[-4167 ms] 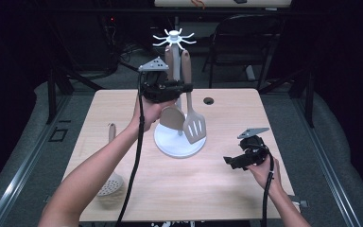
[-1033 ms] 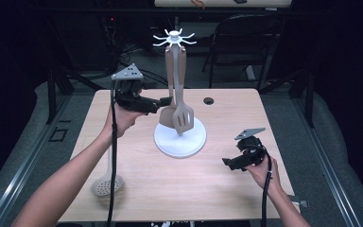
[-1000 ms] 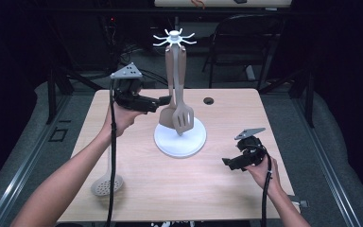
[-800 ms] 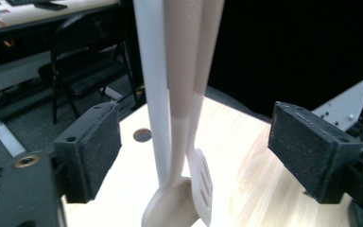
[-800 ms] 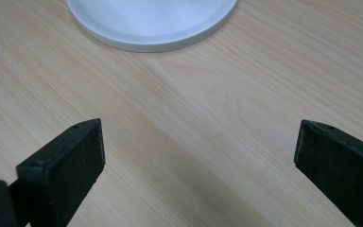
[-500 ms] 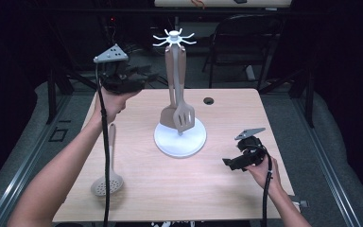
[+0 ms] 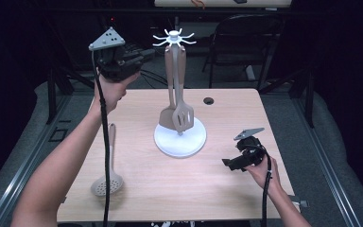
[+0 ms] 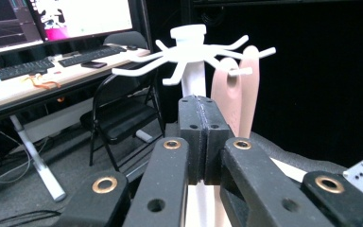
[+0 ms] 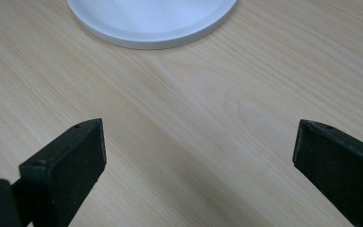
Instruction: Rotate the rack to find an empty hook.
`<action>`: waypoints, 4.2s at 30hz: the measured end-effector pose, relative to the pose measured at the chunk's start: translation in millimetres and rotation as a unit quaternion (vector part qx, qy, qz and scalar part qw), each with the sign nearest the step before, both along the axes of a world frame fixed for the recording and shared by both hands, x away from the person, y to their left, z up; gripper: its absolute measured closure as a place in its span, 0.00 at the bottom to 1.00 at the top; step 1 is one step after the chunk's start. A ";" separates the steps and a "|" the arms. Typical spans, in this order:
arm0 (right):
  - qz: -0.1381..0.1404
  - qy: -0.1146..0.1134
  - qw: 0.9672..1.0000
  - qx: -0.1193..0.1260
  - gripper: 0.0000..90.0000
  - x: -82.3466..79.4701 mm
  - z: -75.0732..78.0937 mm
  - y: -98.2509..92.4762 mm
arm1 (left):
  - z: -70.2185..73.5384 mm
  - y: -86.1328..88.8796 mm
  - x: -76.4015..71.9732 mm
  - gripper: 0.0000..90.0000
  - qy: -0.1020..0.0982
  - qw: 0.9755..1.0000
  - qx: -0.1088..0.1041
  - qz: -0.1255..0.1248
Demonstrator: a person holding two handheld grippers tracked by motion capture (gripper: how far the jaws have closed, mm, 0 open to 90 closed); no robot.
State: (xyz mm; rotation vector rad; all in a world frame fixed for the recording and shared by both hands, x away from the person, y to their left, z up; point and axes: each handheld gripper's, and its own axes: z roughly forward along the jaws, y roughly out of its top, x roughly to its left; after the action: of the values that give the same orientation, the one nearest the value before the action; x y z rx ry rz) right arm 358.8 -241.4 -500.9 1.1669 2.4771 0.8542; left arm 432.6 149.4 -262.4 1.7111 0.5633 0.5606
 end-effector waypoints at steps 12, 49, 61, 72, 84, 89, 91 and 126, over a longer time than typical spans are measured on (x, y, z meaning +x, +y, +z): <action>0.002 0.003 1.000 -0.009 0.03 0.0 -0.1 0.5 | 8.9 -5.7 9.4 1.00 -0.004 1.000 0.003 0.005; 0.003 -0.003 1.000 -0.009 0.04 -0.7 0.0 1.2 | 8.3 1.4 1.1 1.00 -0.009 1.000 0.006 0.009; 0.004 -0.002 1.000 -0.004 0.04 0.0 -1.1 3.8 | 9.8 -10.7 -8.6 1.00 -0.014 1.000 0.018 -0.013; 0.002 -0.001 1.000 -0.008 0.04 -0.3 -0.9 1.5 | 9.9 -7.8 -0.4 1.00 -0.009 1.000 0.016 0.003; 0.004 -0.002 1.000 -0.014 0.04 0.0 -0.7 2.6 | 10.4 -7.1 7.5 1.00 -0.007 0.999 0.028 0.020; 0.006 -0.002 1.000 -0.015 0.04 0.0 -0.5 1.8 | 9.4 -5.8 12.0 1.00 -0.005 0.999 0.024 0.028; 0.005 -0.002 1.000 -0.014 0.04 0.0 -0.7 2.0 | 9.6 -5.2 13.8 1.00 -0.003 0.999 0.025 0.031; 0.005 0.000 1.000 -0.014 0.04 -0.5 -0.3 2.5 | 11.9 -17.9 -6.5 1.00 -0.020 0.999 0.030 0.005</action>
State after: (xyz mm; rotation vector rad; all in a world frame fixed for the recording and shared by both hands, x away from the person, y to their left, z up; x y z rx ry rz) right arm 358.2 -238.9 -501.2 1.1454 2.4887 0.8204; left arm 426.1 131.6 -250.5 1.7510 0.5315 0.6224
